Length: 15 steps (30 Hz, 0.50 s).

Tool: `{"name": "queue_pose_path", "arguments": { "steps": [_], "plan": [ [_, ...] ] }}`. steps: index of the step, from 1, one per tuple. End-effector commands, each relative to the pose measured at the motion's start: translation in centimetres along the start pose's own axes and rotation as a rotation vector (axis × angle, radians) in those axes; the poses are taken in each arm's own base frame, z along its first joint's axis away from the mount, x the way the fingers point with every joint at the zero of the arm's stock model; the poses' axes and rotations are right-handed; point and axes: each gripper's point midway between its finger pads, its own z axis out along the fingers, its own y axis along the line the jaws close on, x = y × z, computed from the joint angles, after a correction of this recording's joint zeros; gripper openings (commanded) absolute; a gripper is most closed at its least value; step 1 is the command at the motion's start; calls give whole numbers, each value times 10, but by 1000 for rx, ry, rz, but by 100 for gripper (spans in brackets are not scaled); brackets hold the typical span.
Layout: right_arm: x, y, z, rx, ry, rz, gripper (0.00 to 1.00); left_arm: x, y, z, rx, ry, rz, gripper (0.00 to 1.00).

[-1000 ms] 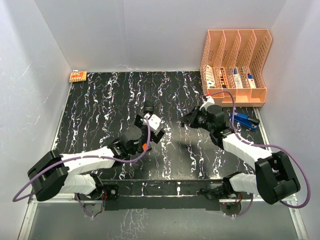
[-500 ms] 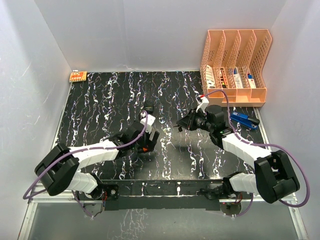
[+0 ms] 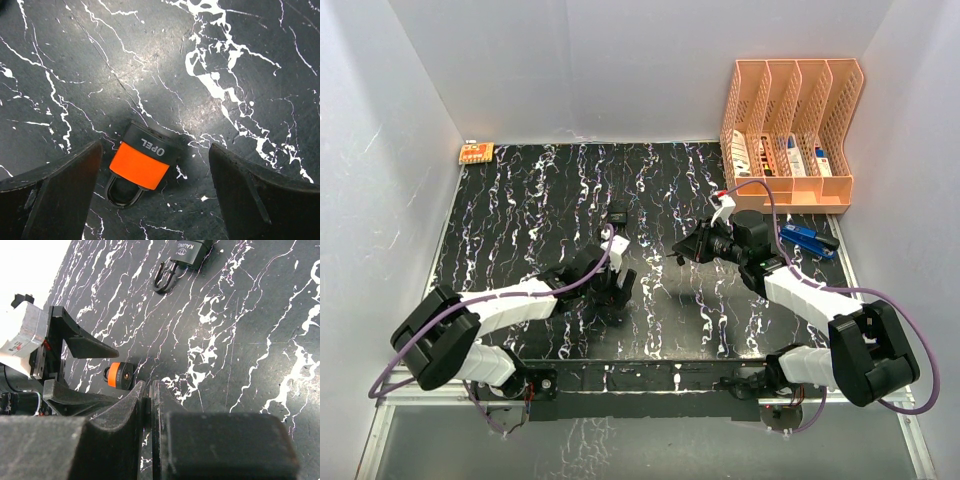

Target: Unlock with the key

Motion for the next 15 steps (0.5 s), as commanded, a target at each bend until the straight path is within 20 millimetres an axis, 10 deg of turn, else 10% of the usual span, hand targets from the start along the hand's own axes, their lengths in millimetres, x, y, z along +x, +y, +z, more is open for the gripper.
{"name": "queue_pose_path", "arguments": {
  "steps": [1,15],
  "plan": [
    [-12,5,0,-27,-31,-43,0,12,-1,1,17,53,-4,86],
    [-8,3,3,-26,-17,-43,0,37,2,5,14,137,-6,76]
  ]
}}
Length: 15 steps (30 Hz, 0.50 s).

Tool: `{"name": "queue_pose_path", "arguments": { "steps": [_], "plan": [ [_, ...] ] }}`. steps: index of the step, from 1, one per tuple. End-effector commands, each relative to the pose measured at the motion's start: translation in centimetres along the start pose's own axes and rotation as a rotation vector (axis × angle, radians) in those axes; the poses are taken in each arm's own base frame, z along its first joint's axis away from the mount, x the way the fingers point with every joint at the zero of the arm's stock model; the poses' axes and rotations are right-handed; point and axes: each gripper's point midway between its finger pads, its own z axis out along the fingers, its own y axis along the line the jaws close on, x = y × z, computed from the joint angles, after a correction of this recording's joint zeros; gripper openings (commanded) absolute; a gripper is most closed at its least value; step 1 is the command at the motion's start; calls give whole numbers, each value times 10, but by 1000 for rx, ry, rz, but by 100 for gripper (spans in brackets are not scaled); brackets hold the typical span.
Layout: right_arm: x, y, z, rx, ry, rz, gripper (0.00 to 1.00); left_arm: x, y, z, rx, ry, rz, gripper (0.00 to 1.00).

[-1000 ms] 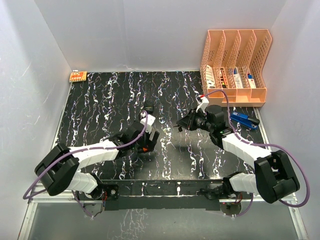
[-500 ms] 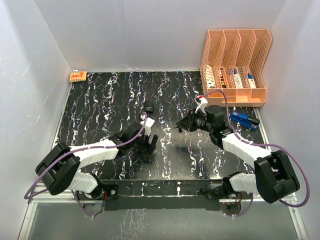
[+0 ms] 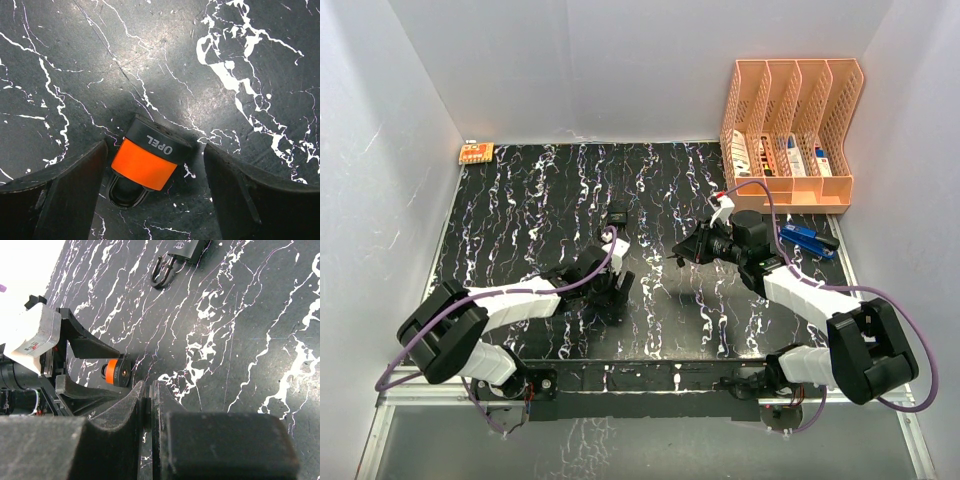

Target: Unlock with the key

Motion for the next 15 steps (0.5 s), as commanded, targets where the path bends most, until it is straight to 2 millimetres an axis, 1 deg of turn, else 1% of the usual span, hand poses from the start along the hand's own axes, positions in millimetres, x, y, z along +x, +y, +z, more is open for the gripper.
{"name": "queue_pose_path", "arguments": {
  "steps": [1,8,15],
  "plan": [
    [-13,5,2,-30,-36,-47,0,21,-2,0,24,73,-8,74],
    [-12,4,3,-29,-30,-47,0,34,-8,6,50,128,-28,63],
    [-10,3,3,-28,-23,-46,0,35,-25,11,100,140,-25,59]
  ]
}}
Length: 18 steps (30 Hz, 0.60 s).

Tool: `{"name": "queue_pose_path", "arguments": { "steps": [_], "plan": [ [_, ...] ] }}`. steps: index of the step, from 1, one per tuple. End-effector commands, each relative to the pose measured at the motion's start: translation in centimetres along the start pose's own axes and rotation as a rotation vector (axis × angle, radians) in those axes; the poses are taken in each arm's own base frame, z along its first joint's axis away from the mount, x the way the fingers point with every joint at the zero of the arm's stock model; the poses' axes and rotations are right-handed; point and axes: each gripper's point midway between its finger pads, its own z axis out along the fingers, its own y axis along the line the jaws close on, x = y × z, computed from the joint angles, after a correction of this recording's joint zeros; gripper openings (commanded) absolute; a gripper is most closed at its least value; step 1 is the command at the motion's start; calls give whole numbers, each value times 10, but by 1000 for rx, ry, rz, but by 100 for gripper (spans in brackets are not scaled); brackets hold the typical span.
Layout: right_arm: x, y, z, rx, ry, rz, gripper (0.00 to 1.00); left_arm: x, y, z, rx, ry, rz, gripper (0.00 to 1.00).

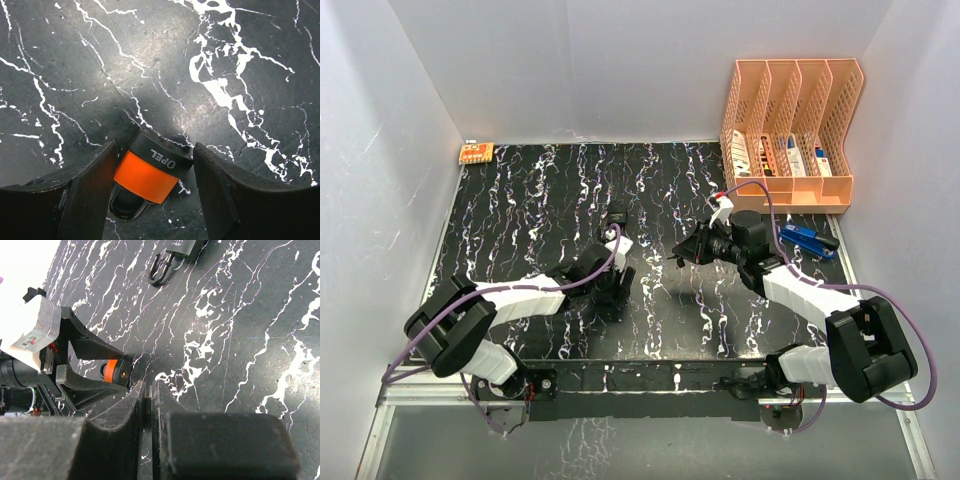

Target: Unlock with the key

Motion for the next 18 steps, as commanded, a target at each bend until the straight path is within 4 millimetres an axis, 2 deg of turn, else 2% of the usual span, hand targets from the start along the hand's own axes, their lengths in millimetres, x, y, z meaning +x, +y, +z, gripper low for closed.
{"name": "queue_pose_path", "arguments": {
  "steps": [1,11,13,16,18],
  "plan": [
    [-13,5,2,-30,-33,-34,0,42,-23,2,83,163,-18,59],
    [-11,5,2,-29,-27,-39,0,51,-18,2,19,201,-14,60],
    [-10,5,2,-31,-24,-38,0,51,-18,0,17,199,-5,64],
    [-10,5,2,-31,-22,-40,0,51,-18,-2,12,204,0,79],
    [-10,5,2,-30,-19,-41,0,53,-18,-4,11,214,1,82]
  ]
}}
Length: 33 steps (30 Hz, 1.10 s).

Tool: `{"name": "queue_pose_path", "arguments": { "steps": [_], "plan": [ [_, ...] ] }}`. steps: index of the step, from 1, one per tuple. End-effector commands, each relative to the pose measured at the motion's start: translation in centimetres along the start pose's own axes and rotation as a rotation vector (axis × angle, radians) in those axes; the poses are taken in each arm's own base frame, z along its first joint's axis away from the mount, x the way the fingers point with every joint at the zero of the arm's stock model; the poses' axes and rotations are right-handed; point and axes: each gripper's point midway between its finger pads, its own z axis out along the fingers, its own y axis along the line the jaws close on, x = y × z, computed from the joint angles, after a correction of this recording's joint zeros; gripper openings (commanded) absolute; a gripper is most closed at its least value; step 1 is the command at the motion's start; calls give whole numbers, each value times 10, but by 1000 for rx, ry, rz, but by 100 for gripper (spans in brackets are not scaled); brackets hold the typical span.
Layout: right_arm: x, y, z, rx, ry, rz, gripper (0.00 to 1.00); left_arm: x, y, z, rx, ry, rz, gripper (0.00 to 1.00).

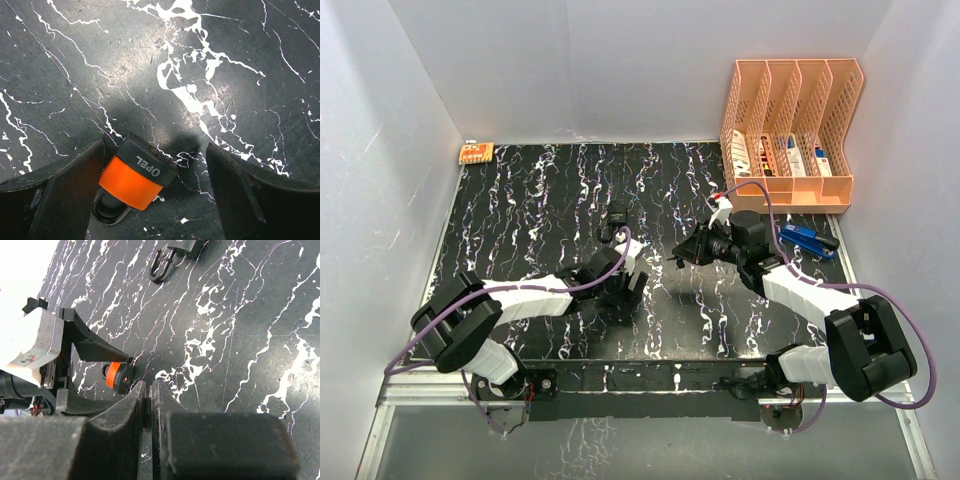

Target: Unlock with the key

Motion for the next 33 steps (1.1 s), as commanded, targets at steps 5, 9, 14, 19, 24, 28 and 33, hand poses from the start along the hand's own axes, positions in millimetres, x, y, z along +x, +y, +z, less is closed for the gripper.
{"name": "queue_pose_path", "arguments": {
  "steps": [5,9,14,19,24,28,33],
  "plan": [
    [-14,5,1,-24,-32,-43,0,66,4,-15,-22,235,-52,82],
    [-16,6,1,-27,-32,-46,0,73,5,-20,-46,238,-80,82],
    [-16,7,1,-29,-31,-46,0,77,5,-25,-68,225,-90,82],
    [-16,7,1,-29,-31,-51,0,80,2,-26,-85,229,-83,81],
    [-17,7,0,-27,-33,-57,0,87,1,-21,-117,248,-70,76],
    [-20,8,0,-29,-36,-62,0,93,4,-17,-170,273,-57,71],
    [-19,9,-1,-27,-34,-63,0,98,7,-15,-213,287,-47,63]
  ]
}}
